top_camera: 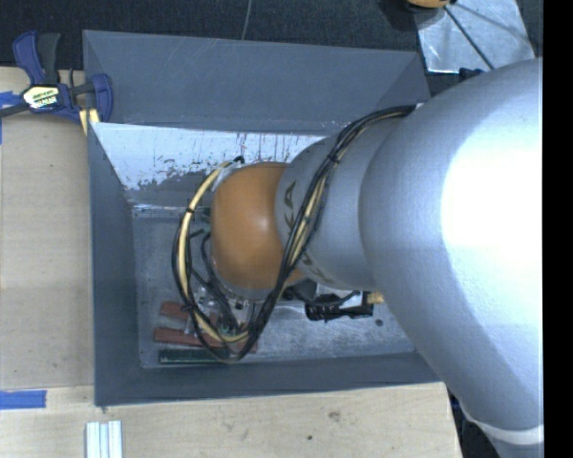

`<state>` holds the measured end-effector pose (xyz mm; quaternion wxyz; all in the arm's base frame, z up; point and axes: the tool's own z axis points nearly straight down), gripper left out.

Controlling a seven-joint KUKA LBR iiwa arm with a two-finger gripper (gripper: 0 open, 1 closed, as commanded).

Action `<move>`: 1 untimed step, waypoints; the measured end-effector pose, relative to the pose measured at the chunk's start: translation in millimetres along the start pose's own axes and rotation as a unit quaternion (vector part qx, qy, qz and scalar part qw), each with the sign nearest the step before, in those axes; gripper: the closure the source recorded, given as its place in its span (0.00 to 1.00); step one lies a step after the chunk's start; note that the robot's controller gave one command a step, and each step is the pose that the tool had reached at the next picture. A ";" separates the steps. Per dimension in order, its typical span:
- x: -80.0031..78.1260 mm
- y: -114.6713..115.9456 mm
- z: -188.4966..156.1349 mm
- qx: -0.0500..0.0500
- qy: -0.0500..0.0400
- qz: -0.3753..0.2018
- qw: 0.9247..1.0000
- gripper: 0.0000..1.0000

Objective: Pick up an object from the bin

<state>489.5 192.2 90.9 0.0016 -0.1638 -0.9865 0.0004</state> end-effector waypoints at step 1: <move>0.1 -0.9 -19.1 0.001 0.000 0.000 1.000 1.00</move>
Offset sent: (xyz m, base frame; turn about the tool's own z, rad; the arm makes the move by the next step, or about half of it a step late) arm 0.0000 0.0001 0.0340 0.0000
